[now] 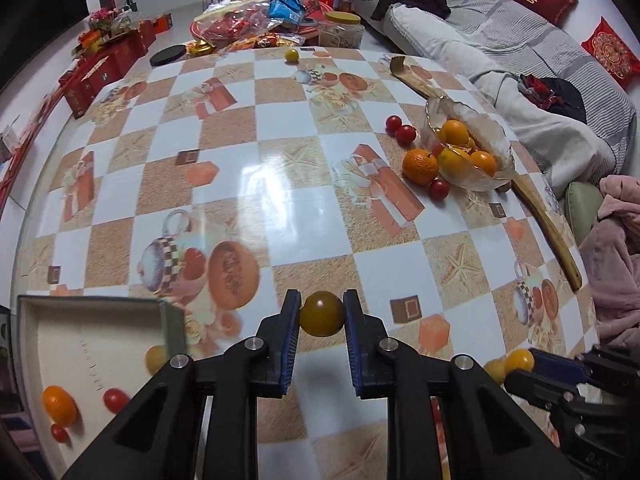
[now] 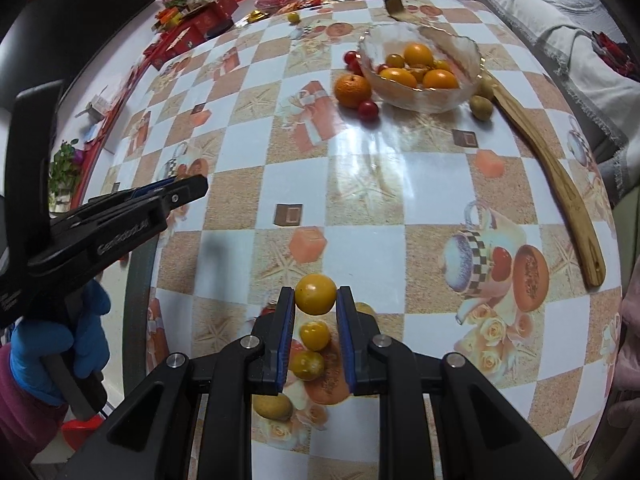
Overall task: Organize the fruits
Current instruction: 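Carry both yellow tomatoes to the cream tray and open both tools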
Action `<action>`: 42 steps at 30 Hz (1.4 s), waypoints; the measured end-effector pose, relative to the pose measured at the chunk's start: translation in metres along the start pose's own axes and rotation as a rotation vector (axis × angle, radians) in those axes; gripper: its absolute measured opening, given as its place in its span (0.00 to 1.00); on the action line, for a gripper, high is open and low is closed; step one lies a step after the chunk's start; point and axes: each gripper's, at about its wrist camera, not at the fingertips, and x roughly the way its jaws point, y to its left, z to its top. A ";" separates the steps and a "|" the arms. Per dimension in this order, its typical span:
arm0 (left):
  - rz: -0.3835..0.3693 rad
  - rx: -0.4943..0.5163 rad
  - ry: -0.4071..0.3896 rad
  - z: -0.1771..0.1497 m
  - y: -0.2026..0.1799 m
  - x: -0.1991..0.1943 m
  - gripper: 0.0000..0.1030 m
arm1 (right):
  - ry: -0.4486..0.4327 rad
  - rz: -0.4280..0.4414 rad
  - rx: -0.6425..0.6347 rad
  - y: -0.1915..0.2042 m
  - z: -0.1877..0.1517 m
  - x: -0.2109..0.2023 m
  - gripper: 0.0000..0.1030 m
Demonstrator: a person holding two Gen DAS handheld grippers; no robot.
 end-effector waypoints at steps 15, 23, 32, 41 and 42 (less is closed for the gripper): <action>0.148 -0.206 0.009 -0.079 0.113 -0.066 0.22 | 0.047 0.095 -0.215 0.114 0.015 0.027 0.22; 0.272 -0.305 0.071 -0.137 0.171 -0.074 0.22 | 0.113 0.163 -0.327 0.187 0.014 0.057 0.22; 0.308 -0.385 0.101 -0.168 0.201 -0.068 0.22 | 0.145 0.173 -0.421 0.252 0.031 0.095 0.22; 0.324 -0.390 0.108 -0.172 0.202 -0.061 0.22 | 0.164 0.117 -0.484 0.283 0.050 0.132 0.23; 0.329 -0.387 0.108 -0.172 0.201 -0.061 0.22 | 0.170 0.107 -0.489 0.285 0.051 0.136 0.23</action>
